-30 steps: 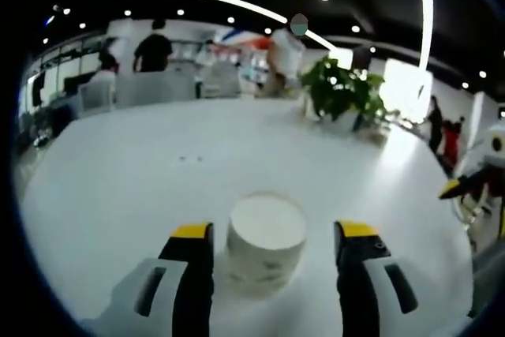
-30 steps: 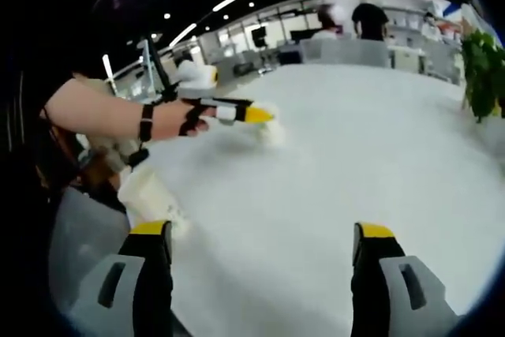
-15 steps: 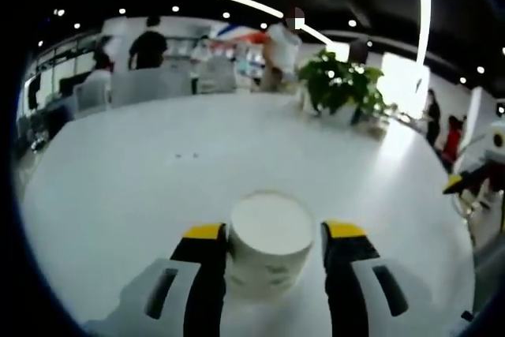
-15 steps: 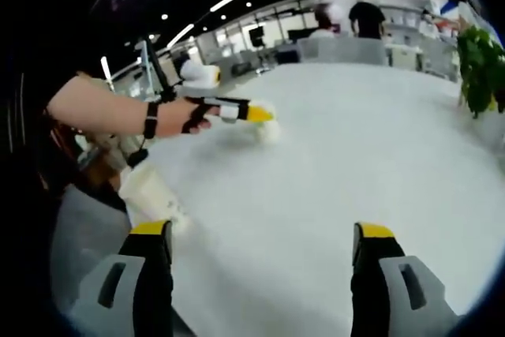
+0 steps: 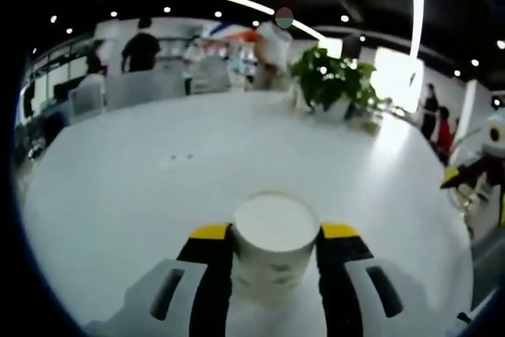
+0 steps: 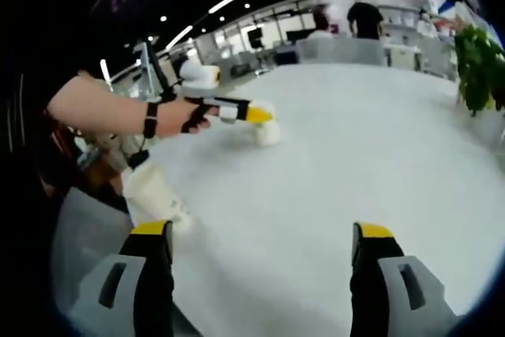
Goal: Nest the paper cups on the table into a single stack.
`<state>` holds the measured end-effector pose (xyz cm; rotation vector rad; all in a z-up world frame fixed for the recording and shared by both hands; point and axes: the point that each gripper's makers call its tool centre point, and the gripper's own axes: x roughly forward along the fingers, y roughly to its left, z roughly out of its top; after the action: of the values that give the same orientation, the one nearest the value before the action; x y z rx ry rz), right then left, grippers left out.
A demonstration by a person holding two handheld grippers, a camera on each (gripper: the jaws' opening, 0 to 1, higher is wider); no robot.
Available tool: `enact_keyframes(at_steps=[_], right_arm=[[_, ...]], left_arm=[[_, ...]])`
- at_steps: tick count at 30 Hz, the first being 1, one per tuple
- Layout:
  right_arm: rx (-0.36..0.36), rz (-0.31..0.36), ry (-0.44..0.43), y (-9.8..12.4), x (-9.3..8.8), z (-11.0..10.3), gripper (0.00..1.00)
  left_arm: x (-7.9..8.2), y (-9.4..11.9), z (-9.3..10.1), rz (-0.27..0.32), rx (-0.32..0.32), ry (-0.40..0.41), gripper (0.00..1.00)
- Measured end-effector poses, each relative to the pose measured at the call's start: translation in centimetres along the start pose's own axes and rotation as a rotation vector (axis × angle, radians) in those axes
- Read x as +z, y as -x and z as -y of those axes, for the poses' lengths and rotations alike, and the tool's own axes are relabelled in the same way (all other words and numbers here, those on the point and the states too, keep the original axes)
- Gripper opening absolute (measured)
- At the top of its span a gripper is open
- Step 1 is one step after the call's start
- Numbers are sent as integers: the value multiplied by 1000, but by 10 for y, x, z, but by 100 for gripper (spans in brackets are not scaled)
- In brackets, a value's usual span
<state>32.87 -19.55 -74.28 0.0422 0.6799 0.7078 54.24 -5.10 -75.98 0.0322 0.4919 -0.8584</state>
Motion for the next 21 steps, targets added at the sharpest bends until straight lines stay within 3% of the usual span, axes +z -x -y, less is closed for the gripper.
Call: enact_keyframes(at_steps=[21], right_arm=[[-13, 29, -1, 23, -4, -10, 92]], left_arm=[[16, 18, 11, 18, 0, -22, 38]])
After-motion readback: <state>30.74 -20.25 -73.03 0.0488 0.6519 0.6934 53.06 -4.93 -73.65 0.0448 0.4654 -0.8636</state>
